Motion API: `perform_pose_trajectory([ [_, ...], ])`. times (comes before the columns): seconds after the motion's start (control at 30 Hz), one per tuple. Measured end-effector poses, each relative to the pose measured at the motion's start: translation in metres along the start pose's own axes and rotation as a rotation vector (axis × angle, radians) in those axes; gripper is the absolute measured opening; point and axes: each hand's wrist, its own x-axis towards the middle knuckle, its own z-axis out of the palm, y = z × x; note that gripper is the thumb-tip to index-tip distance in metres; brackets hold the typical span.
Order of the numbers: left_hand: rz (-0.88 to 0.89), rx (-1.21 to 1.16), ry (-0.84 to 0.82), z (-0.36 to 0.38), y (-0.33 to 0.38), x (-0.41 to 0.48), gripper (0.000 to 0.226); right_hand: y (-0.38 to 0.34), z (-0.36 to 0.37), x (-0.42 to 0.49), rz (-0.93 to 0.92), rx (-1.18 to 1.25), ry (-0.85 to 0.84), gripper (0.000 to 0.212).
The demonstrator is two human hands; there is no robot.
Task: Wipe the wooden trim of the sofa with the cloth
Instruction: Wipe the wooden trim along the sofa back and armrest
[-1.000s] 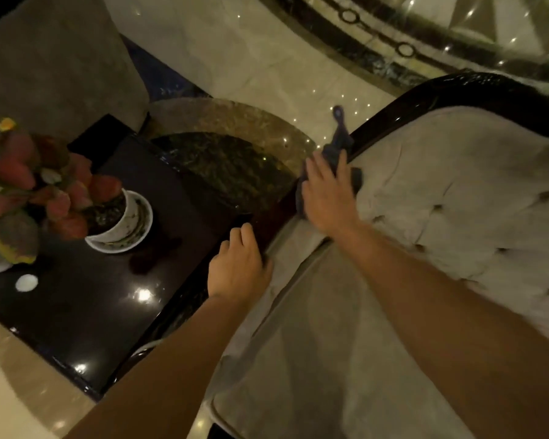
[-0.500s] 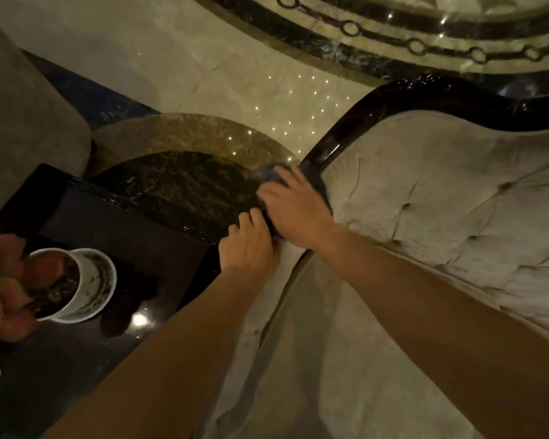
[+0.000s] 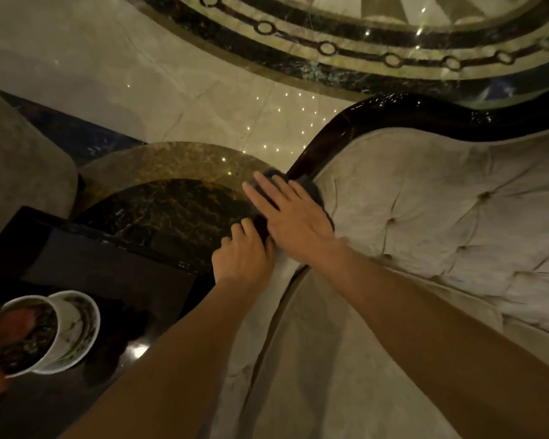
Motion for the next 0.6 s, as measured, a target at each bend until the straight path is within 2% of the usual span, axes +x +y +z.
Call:
perform_pose_trajectory([
  [0.07,0.008,0.011,0.038,0.0,0.007,0.01,0.049,0.025,-0.006,0.003,-0.049,-0.099,0.001,0.068],
  [0.17,-0.008,0.003,0.109,-0.001,0.015,0.026,0.054,0.085,-0.024,0.019,0.113,-0.245,0.067,0.066],
  [0.23,-0.076,-0.043,0.121,0.002,0.02,0.033,0.056,0.108,-0.037,0.024,0.23,-0.194,0.113,0.064],
  [0.3,-0.187,-0.136,0.098,0.005,0.023,0.038,0.059,0.098,-0.038,0.029,0.309,-0.086,0.137,0.066],
  [0.37,-0.256,-0.162,0.117,0.008,0.025,0.038,0.062,0.069,-0.026,0.025,0.278,-0.094,0.13,0.065],
  [0.47,-0.264,-0.077,0.119,0.006,0.029,0.039,0.06,0.041,-0.009,0.012,0.098,-0.117,0.06,0.059],
  [0.53,-0.241,-0.031,0.124,0.006,0.03,0.039,0.058,0.062,-0.014,0.014,0.01,-0.187,0.049,0.058],
  [0.6,-0.232,-0.03,0.122,0.007,0.03,0.042,0.058,0.098,-0.028,0.028,0.051,-0.292,0.085,0.057],
])
